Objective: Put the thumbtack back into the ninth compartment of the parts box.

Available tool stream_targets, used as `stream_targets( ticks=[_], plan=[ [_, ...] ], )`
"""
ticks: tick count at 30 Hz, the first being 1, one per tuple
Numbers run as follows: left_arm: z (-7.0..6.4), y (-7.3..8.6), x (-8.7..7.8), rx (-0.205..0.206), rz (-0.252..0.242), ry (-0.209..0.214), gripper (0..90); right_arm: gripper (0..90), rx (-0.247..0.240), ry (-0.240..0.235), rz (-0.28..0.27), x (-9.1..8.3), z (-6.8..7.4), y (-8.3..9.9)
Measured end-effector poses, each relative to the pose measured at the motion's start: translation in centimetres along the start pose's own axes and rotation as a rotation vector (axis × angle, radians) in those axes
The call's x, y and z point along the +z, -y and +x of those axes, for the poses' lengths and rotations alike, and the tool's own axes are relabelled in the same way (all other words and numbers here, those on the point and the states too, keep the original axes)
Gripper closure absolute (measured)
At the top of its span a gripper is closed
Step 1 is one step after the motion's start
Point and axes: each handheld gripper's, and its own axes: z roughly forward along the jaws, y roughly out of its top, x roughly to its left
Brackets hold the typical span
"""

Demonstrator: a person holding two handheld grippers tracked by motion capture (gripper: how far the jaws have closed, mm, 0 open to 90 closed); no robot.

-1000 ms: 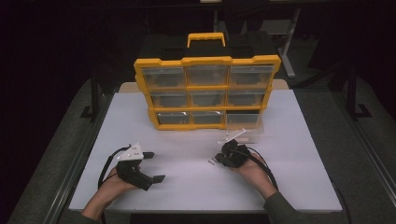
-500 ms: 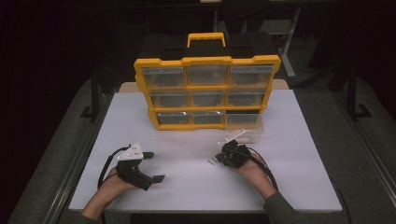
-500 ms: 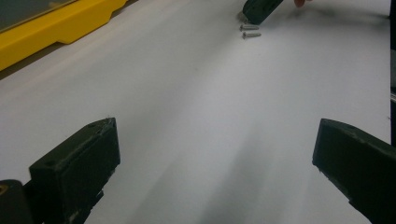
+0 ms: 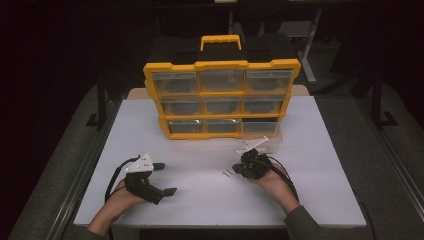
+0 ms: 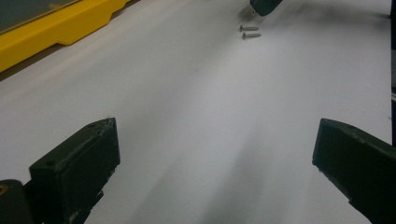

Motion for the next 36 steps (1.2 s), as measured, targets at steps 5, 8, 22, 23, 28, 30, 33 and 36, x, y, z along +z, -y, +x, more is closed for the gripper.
stream_targets(
  ticks=[5, 8, 22, 23, 28, 30, 33, 36],
  plan=[
    [0.0, 0.0, 0.0, 0.002, -0.003, 0.000, 0.5, 85.8, 0.001, -0.010, -0.003, -0.3, 0.1, -0.1],
    [0.0, 0.1, 0.0, 0.006, -0.002, -0.001, 0.5, 85.8, -0.006, -0.017, -0.010, -0.8, 0.1, -0.2],
    [-0.1, 0.1, 0.0, 0.011, -0.005, -0.002, 0.5, 85.8, -0.035, -0.041, -0.014, -2.7, 0.4, -0.8],
    [-0.1, 0.1, 0.0, 0.011, -0.005, -0.002, 0.5, 85.8, -0.035, -0.041, -0.014, -2.7, 0.4, -0.8],
    [0.0, 0.1, 0.0, 0.012, -0.006, -0.004, 0.6, 85.9, -0.043, -0.058, -0.009, -3.3, 0.5, -1.1],
    [0.0, 0.1, 0.0, 0.013, -0.006, -0.003, 0.5, 85.8, -0.050, -0.065, -0.003, -3.5, 0.6, -1.2],
    [0.0, 0.1, 0.0, 0.013, -0.007, -0.001, 0.5, 85.9, -0.055, -0.071, -0.002, -3.8, 0.6, -1.4],
    [0.0, 0.1, 0.1, 0.011, -0.007, -0.001, 0.5, 85.9, -0.062, -0.076, 0.003, -4.0, 0.6, -1.6]
  ],
)
